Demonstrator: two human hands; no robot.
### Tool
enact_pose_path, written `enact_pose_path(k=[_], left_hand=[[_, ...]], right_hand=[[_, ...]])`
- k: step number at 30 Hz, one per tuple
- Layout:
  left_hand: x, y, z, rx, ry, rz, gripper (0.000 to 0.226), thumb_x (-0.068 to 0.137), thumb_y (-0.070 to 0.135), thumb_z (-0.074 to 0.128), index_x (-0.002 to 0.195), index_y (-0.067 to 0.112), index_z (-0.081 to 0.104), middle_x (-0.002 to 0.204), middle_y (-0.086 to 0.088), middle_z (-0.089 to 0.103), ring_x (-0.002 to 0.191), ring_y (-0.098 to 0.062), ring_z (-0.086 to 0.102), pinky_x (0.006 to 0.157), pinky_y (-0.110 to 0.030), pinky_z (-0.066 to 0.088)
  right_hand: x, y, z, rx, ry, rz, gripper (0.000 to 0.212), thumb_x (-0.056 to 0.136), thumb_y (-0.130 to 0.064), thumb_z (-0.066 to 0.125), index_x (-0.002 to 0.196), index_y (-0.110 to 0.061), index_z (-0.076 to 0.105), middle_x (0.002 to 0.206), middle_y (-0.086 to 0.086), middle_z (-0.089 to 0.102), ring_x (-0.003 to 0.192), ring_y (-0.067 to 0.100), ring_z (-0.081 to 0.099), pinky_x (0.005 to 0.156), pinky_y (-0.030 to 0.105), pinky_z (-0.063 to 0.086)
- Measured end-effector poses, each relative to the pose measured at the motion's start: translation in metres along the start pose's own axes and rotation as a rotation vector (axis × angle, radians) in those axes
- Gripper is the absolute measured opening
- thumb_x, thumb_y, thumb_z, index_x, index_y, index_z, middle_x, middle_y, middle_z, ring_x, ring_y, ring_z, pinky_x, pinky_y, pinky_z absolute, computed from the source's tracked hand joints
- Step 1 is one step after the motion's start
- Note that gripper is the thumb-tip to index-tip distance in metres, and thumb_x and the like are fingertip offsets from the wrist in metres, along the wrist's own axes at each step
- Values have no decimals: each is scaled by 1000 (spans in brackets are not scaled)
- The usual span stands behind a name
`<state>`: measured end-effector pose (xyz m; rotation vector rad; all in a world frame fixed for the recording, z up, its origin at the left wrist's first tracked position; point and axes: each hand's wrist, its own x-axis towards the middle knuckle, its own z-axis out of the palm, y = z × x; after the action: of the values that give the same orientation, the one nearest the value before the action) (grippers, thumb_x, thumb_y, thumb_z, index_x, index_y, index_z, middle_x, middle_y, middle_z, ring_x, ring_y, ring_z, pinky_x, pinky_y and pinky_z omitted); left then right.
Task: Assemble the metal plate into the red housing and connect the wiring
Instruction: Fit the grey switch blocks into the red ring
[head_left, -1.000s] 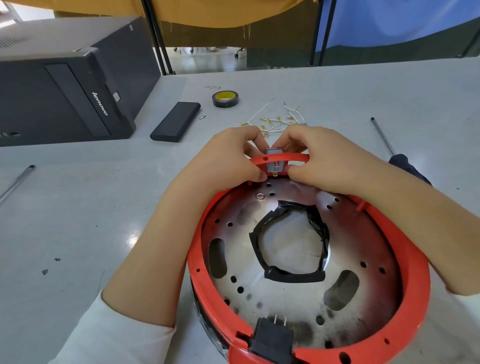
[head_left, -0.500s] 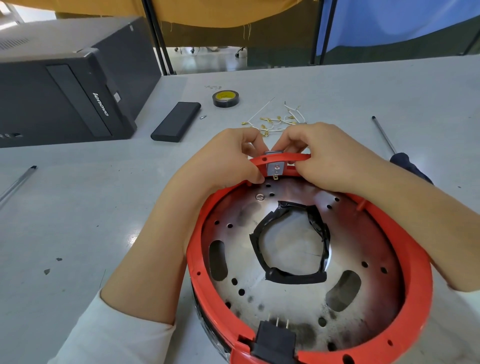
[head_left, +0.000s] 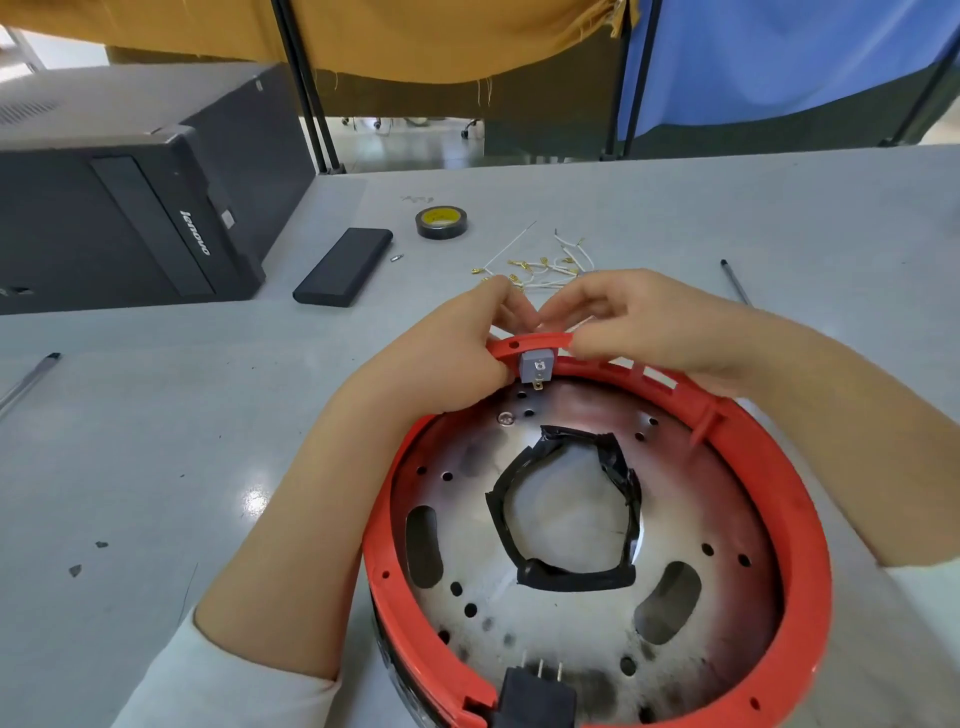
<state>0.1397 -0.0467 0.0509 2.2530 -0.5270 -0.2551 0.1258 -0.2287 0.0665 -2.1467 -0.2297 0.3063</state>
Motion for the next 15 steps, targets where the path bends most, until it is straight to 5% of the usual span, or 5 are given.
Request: enact_pose_path(k=[5,10,15], left_hand=[[-5,5,-2,20,-126,9,52,76,-4,60,114,32,62,98,11,70,80,-12,70,70,-17,55],[-5,5,-1,-1,-132,13,32,80,28,78,109,33,66,87,9,73,77,-8,70,76,-21,55],[-3,6,-1,53,-108,-11,25,86,38,71,109,31,66,100,11,71,90,-4,65,88,-22,50]], right_hand=[[21,15,-37,21,310,177,16,90,-12,57,101,-19,65,107,6,67,87,16,61,65,26,51],[38,38,-41,-583,187,243,36,89,-12,56,125,-14,56,126,11,55,106,27,55,78,29,42],[46,44,-31,-671,186,167,38,87,-18,58,124,-13,55,113,-4,51,89,22,52,70,28,41]])
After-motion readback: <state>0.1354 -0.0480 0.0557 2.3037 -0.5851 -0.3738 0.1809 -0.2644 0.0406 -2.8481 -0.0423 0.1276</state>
